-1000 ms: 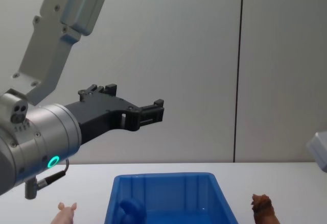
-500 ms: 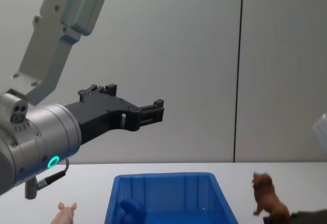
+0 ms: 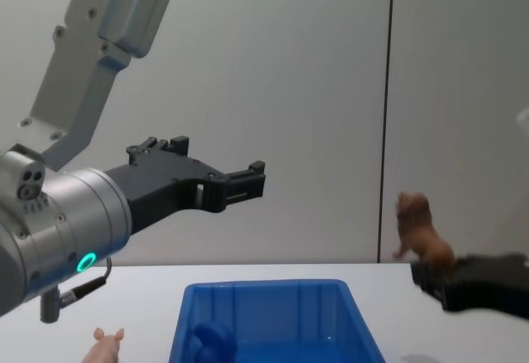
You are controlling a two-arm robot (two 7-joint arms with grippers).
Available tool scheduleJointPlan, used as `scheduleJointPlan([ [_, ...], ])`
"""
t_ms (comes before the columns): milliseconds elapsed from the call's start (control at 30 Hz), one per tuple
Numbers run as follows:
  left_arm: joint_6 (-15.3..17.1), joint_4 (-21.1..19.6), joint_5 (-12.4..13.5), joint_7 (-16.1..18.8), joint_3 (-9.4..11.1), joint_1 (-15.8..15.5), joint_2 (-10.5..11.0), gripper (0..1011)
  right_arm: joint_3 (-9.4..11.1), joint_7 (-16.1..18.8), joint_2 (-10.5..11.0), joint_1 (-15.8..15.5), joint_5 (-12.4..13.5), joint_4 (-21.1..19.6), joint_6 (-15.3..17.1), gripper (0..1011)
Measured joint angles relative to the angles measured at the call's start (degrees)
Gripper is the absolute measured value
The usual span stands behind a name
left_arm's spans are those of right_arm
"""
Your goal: Pick up the two dolls from the table and place them into the box.
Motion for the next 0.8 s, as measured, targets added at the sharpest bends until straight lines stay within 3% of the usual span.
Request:
scheduleJointPlan([
  [433, 0.0, 0.0, 0.0, 0.0, 0.0, 0.0, 0.0, 1001, 0.4, 8.5, -0.1, 3.8, 0.7, -1.5, -2.1, 263],
  [800, 0.0, 0.0, 0.0, 0.0, 0.0, 0.0, 0.0, 1001, -0.1, 16.6, -0.6, 7.2, 1.4, -1.2, 2.5, 263],
])
